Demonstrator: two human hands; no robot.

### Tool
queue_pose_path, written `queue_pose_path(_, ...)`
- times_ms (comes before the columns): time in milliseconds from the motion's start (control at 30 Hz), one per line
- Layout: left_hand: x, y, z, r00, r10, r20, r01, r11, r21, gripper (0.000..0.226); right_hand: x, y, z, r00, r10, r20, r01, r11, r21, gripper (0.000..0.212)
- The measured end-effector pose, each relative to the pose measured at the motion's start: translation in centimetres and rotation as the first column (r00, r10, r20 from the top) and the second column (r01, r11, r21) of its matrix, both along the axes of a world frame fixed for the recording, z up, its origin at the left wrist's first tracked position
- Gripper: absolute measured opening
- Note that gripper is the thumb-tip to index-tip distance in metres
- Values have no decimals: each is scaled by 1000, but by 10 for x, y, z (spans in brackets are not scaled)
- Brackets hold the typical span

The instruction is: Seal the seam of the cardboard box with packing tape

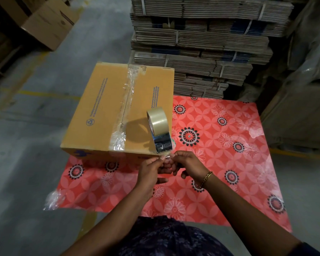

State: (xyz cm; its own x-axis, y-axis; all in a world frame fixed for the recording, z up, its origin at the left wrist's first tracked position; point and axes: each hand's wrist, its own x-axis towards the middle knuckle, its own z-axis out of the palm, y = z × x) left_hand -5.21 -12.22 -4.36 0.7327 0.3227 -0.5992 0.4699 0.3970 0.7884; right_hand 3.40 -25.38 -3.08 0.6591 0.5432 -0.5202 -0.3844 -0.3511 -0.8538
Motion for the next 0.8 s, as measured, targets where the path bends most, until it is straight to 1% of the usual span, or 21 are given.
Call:
queue_pose_path(67,-1,2,-3,999,-36,21,36,999,19,24,2,-3,-1,999,36,7,-35,999,-11,25)
queue_pose_path(167,-3,3,-8,994,-92,54,85,990,109,24,3,-6,-1,995,89,44,-87,995,-40,25)
queue_pose_path(233,-5,3,-14,992,-102,70,88,978,188,23,3,-5,-4,987,115,113,-106,991,-81,29)
queue_pose_path(300,-6,4,-20,992,-106,73,84,963,257,26,3,-5,-10,974,106,198,-82,989,-124,31)
queue_pose_path(367,-7,6,-26,991,-119,66,93,946,310,28,2,-3,-17,971,62,232,-29,989,-142,30)
queue_pose_path(467,-8,12,-35,990,-137,40,109,906,410,30,1,-3,-25,986,-19,164,41,990,-133,27)
queue_pose_path(533,-9,21,-46,989,-145,1,129,884,450,36,1,-7,-29,989,-82,123,99,986,-137,23)
queue_pose_path(633,-14,34,-57,981,-188,-48,185,840,510,44,7,-15,-28,976,-165,145,187,970,-157,18)
queue_pose_path(700,-17,40,-48,982,-184,-33,171,816,553,42,15,-17,-23,961,-209,181,236,961,-143,16)
queue_pose_path(767,-15,44,-31,989,-144,45,93,817,569,33,26,-12,-14,941,-257,220,284,953,-102,17)
queue_pose_path(800,-12,45,-22,988,-123,96,50,834,550,28,30,-7,-8,934,-271,231,295,952,-76,18)
